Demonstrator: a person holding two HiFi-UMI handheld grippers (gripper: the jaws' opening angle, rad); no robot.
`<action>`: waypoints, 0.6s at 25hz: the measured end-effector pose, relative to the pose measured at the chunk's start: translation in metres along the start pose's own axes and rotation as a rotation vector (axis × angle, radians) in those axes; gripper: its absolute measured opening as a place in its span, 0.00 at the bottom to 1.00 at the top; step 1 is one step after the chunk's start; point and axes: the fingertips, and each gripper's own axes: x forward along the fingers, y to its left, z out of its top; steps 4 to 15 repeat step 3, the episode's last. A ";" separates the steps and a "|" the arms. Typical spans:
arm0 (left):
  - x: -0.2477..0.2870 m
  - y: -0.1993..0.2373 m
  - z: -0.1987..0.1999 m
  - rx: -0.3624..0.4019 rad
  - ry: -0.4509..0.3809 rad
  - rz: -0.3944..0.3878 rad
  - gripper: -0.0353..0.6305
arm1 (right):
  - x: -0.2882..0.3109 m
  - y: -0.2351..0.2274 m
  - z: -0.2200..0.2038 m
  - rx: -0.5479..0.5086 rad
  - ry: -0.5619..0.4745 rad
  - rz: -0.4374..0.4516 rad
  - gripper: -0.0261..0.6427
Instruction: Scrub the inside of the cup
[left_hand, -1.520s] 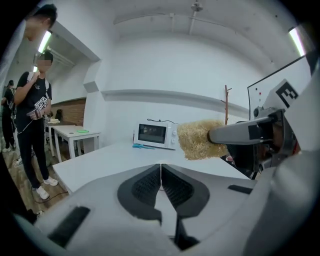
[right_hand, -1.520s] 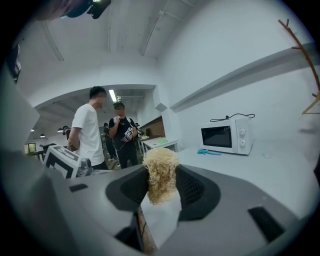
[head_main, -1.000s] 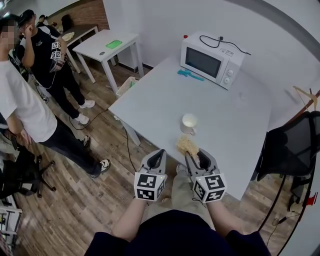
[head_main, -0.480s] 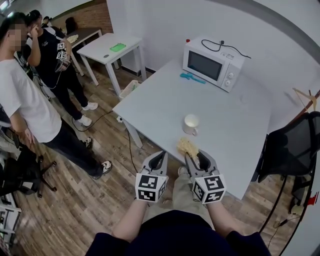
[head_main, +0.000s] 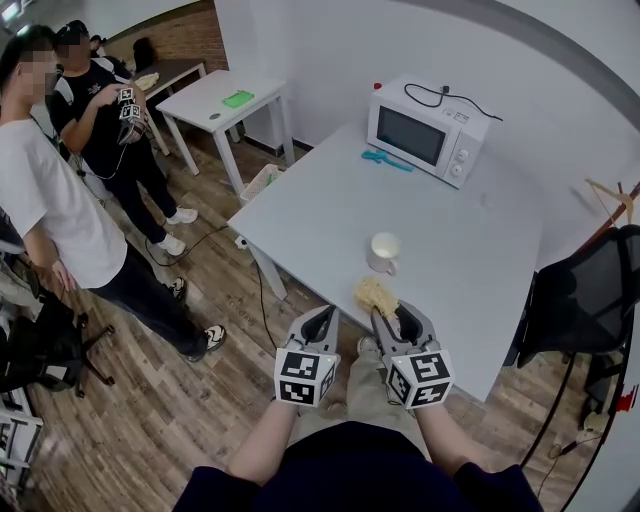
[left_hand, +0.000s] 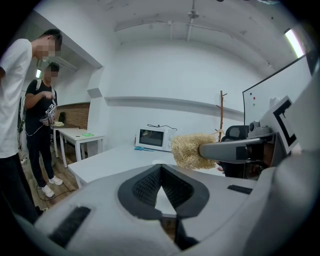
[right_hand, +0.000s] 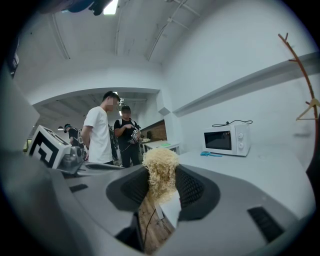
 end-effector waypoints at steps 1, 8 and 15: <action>0.000 0.000 0.000 0.000 0.001 0.000 0.08 | 0.000 0.000 0.000 0.001 0.000 0.000 0.28; 0.001 0.001 0.000 -0.001 0.002 0.001 0.08 | 0.002 -0.001 0.000 0.003 -0.001 0.000 0.28; 0.001 0.001 0.000 -0.001 0.002 0.001 0.08 | 0.002 -0.001 0.000 0.003 -0.001 0.000 0.28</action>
